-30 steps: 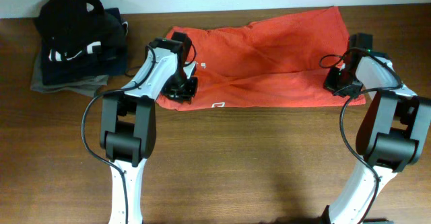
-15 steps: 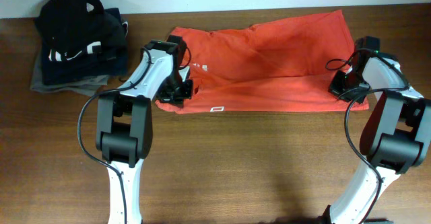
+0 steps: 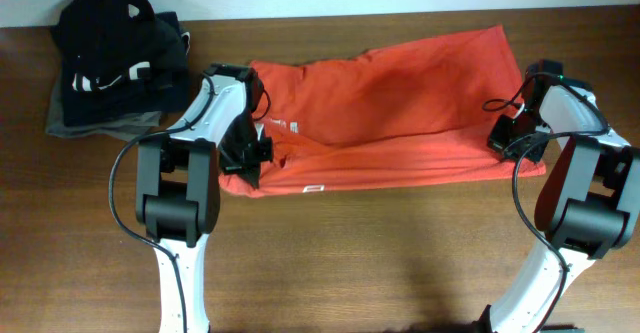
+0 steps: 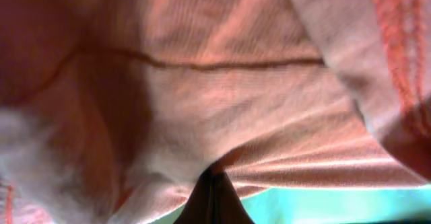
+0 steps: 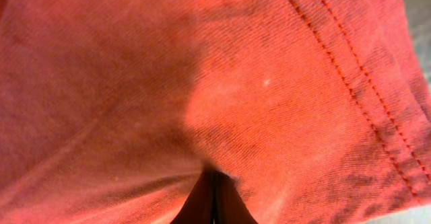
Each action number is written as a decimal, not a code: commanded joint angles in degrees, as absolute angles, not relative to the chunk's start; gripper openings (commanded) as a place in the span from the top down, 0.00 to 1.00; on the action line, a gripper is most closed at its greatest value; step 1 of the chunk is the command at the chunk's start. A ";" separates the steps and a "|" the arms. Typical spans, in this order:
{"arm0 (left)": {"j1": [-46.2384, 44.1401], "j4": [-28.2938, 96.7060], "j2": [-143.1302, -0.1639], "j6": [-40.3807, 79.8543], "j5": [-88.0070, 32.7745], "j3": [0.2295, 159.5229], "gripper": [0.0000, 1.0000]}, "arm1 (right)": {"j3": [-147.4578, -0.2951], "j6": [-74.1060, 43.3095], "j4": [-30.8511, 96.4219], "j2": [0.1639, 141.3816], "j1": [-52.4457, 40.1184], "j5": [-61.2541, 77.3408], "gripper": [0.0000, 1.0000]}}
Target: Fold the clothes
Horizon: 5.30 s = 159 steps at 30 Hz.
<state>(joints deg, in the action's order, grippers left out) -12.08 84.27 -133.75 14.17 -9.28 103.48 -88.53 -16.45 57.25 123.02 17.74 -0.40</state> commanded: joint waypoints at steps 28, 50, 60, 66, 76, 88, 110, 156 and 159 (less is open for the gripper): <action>-14.00 80.84 -119.22 23.33 1.50 96.29 1.00 | -98.41 -24.51 72.66 110.93 22.15 -9.19 0.63; -9.89 56.51 -119.42 20.71 0.45 104.25 0.44 | -109.84 -16.27 49.50 113.89 22.09 6.92 0.01; -2.31 38.98 -126.54 14.57 -3.99 104.84 0.40 | -109.84 -13.02 42.98 121.36 17.61 8.56 0.01; -0.08 30.13 -132.03 11.42 -12.21 104.86 0.40 | -109.84 -12.25 40.73 123.13 13.61 5.78 0.01; -3.53 24.36 -136.79 7.55 -17.04 105.12 0.39 | -109.84 -12.23 43.42 123.15 12.97 3.84 0.01; -3.99 24.23 -139.59 7.16 -20.82 105.89 0.66 | -109.84 -12.21 46.30 123.15 12.97 3.81 0.01; -4.54 56.47 -139.48 3.18 -14.79 126.91 1.00 | -109.84 -12.23 48.66 123.15 12.97 2.31 0.01; -6.20 76.55 -144.11 10.20 -2.90 131.50 0.59 | -109.84 -12.23 50.13 123.17 12.97 2.31 0.01; -6.17 77.78 -144.09 12.47 -2.74 133.19 0.60 | -109.84 -12.23 50.17 123.15 12.97 2.31 0.01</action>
<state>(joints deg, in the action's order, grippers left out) -6.57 76.75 -144.03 9.50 -5.13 130.56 -108.97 -12.78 49.95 122.96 12.93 2.85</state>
